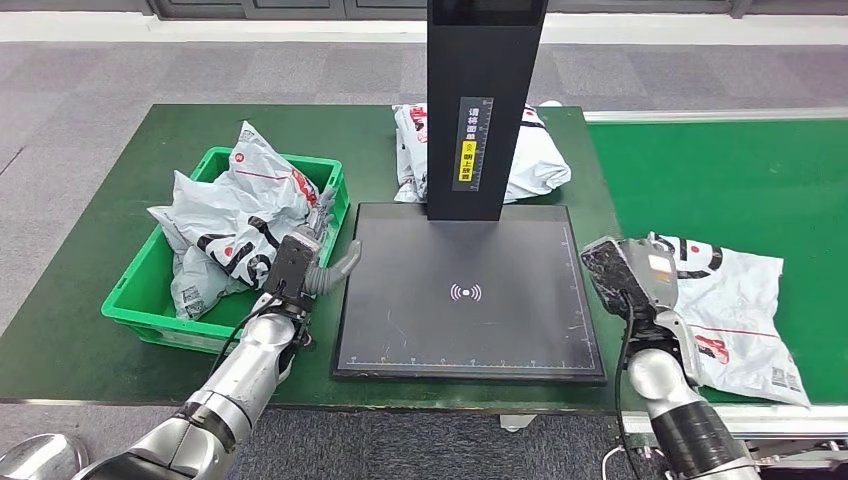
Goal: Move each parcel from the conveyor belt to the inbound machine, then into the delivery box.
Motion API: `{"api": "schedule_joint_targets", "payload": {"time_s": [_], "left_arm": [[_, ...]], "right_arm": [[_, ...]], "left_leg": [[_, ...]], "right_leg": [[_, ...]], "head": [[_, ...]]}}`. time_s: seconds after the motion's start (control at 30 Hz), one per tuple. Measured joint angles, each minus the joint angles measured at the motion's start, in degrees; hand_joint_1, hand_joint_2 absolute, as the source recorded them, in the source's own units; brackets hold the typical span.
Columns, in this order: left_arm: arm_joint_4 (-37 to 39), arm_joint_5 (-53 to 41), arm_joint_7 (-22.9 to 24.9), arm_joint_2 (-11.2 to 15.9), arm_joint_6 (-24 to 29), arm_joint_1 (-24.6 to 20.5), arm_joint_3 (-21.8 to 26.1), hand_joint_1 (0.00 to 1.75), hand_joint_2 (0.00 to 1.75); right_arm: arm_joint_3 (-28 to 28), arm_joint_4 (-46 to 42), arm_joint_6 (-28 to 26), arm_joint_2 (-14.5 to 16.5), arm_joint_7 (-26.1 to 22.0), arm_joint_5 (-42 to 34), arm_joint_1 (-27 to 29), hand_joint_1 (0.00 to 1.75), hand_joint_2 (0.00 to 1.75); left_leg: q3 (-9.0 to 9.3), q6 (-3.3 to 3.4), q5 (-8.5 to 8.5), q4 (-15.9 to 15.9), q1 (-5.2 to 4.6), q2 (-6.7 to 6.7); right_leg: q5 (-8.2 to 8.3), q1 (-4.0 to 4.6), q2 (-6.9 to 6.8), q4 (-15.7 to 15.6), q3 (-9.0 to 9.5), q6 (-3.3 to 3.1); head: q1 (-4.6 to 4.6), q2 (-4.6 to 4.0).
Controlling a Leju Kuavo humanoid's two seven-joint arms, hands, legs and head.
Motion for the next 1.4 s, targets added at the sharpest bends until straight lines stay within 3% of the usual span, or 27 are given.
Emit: {"api": "schedule_joint_targets", "payload": {"time_s": [0.13,0.27,0.3,0.43,0.7,1.07,1.23,1.37,1.4], "left_arm": [[-0.2,-0.3,0.0,-0.3,-0.1,0.0,0.0,0.0,1.75],[-0.2,-0.3,0.1,-0.5,-0.3,0.0,0.0,0.0,1.75],[-0.2,-0.4,0.1,-0.5,-0.4,0.0,0.0,0.0,1.75],[-0.2,-1.1,0.5,-0.8,-0.6,0.0,0.0,0.0,1.75],[0.0,-1.6,1.4,-1.0,-1.2,-0.4,0.2,0.0,1.75],[0.0,-1.7,1.4,-1.0,-1.6,-0.4,1.2,0.0,1.75],[-0.4,-1.6,1.3,-0.9,-1.6,0.3,1.5,0.0,1.75],[-1.1,-1.6,1.3,-0.8,-1.4,1.1,1.7,0.0,1.75],[-1.3,-1.6,1.3,-0.8,-1.4,1.2,1.7,0.0,1.75]], "right_arm": [[3.1,0.1,-0.3,1.4,1.6,2.1,-1.0,1.75,1.75],[4.9,0.6,-0.4,2.3,3.1,3.1,-1.9,0.01,1.75],[5.2,0.9,-0.4,2.4,4.0,3.5,-2.1,0.0,1.75],[5.7,3.1,-0.4,2.5,8.1,5.1,-3.2,0.0,0.0],[3.2,11.5,-0.6,2.0,10.1,6.5,-4.9,0.0,0.0],[-2.7,20.2,-0.2,-0.4,8.9,6.3,-5.8,0.0,0.0],[-5.3,26.0,-0.7,-3.0,9.0,4.6,-6.9,0.0,0.0],[-7.5,32.4,-2.0,-4.7,9.6,4.6,-8.6,0.0,1.75],[-7.9,33.8,-2.3,-5.0,9.8,4.6,-9.0,0.0,1.75]], "left_leg": [[0.02,0.0,0.0,0.0,0.01,0.04],[0.02,-0.01,0.01,0.0,0.01,0.01],[0.02,-0.01,0.01,0.0,0.01,0.01],[0.02,-0.01,0.01,0.0,0.0,0.01],[0.01,0.0,0.0,0.0,0.0,-0.02],[0.01,0.0,-0.01,0.0,0.0,0.01],[-0.02,0.0,-0.01,0.0,-0.02,-0.01],[-0.03,0.02,-0.02,0.1,-0.05,0.01],[-0.03,0.02,-0.02,0.1,-0.06,0.0]], "right_leg": [[0.0,0.01,0.02,0.0,-0.02,0.0],[0.0,0.02,0.01,0.0,-0.02,0.0],[0.0,0.02,0.02,0.0,-0.02,0.0],[0.0,0.01,0.01,0.0,-0.01,0.0],[0.0,0.0,0.0,0.0,-0.03,0.0],[0.0,0.01,0.01,0.0,-0.06,0.0],[0.0,-0.01,-0.02,0.0,-0.04,0.01],[0.0,-0.06,-0.01,0.0,-0.04,0.01],[0.0,-0.06,-0.01,0.0,-0.05,0.01]], "head": [[0.0,0.01],[-0.01,0.01],[-0.01,0.01],[-0.01,0.0],[0.0,0.01],[-0.01,0.01],[0.01,0.0],[0.01,0.01],[0.01,0.01]]}}
